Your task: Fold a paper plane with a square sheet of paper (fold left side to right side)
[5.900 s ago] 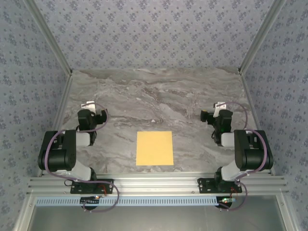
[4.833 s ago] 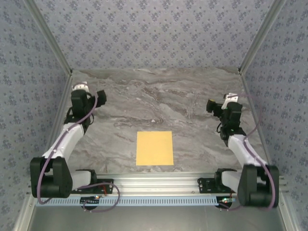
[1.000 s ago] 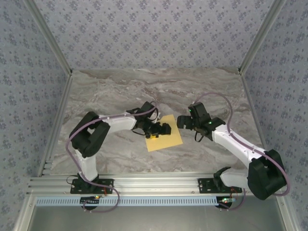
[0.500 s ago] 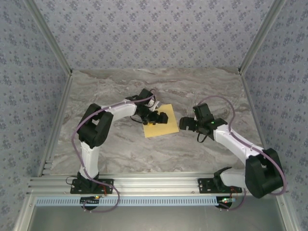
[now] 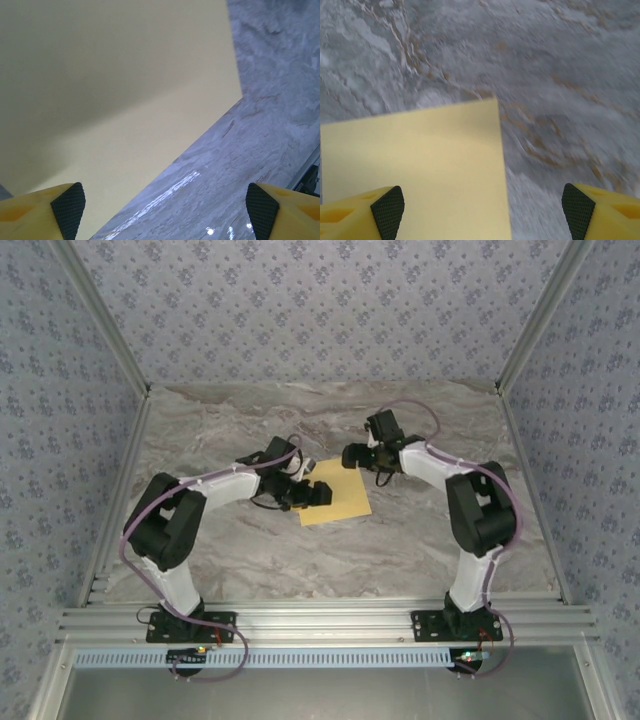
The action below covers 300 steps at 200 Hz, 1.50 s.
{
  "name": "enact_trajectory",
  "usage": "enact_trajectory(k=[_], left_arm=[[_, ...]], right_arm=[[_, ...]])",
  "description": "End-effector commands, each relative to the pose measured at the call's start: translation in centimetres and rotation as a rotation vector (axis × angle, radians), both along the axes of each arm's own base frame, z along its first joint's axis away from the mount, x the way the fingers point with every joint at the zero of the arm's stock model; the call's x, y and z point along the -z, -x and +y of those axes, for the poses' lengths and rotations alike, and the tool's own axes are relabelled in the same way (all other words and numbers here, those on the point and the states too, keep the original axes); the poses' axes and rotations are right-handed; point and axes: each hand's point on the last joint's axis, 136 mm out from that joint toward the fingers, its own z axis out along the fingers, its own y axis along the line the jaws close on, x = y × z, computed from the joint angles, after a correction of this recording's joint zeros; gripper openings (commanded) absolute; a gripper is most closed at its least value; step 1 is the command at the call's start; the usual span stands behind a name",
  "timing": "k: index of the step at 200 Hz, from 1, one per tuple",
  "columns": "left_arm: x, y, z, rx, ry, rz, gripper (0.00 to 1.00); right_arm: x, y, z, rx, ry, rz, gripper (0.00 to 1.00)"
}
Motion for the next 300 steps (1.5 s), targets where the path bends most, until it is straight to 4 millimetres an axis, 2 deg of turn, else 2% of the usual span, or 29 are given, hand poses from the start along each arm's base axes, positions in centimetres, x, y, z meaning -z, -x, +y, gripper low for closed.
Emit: enact_trajectory(k=[1, 23, 41, 74, 92, 143, 169, 206, 232, 262, 269, 274, 300], left_arm=[[-0.1, -0.7, -0.8, -0.019, 0.046, -0.008, 0.86], [0.5, -0.7, -0.6, -0.025, 0.029, 0.000, 0.86], [1.2, -0.7, -0.1, -0.034, -0.002, 0.006, 0.85], [2.4, -0.4, 0.3, -0.035, -0.038, 0.024, 0.85], [3.0, -0.4, 0.5, -0.040, -0.049, 0.032, 0.83], [4.4, -0.2, 1.1, -0.059, -0.090, 0.043, 0.77], [4.3, -0.2, 1.2, -0.064, -0.083, 0.038, 0.76], [1.3, -0.9, 1.5, -0.076, -0.030, -0.022, 0.76], [-1.6, -1.7, 2.7, -0.108, 0.028, -0.059, 0.77], [-4.7, -2.3, 5.0, -0.150, 0.097, -0.108, 0.78], [-5.4, -2.4, 5.6, -0.164, 0.117, -0.120, 0.78], [-5.9, -2.4, 6.0, -0.168, 0.132, -0.127, 0.78], [-9.2, -2.4, 8.1, -0.212, 0.243, -0.184, 0.80]], right_arm=[[0.7, -1.5, 1.2, -0.011, 0.008, 0.014, 0.87], [2.0, -2.1, 2.1, -0.027, 0.027, 0.044, 0.87], [3.3, -1.5, 2.7, -0.045, 0.054, 0.080, 0.87], [5.3, 0.8, 3.3, -0.054, 0.066, 0.150, 0.88], [6.0, 2.6, 4.3, -0.088, 0.068, 0.184, 0.88], [5.6, 6.8, 6.5, -0.165, 0.059, 0.210, 0.88], [5.1, 8.0, 6.8, -0.189, 0.066, 0.211, 0.81], [4.3, 8.3, 6.4, -0.211, 0.066, 0.208, 0.58], [2.3, 8.1, 6.6, -0.229, 0.016, 0.166, 0.41], [-0.5, 8.2, 7.4, -0.272, -0.116, 0.130, 0.31], [-2.0, 8.0, 8.0, -0.285, -0.177, 0.109, 0.29], [-1.5, 8.7, 7.7, -0.284, -0.203, 0.128, 0.28], [-5.6, 9.3, 8.2, -0.326, -0.401, 0.086, 0.26]])
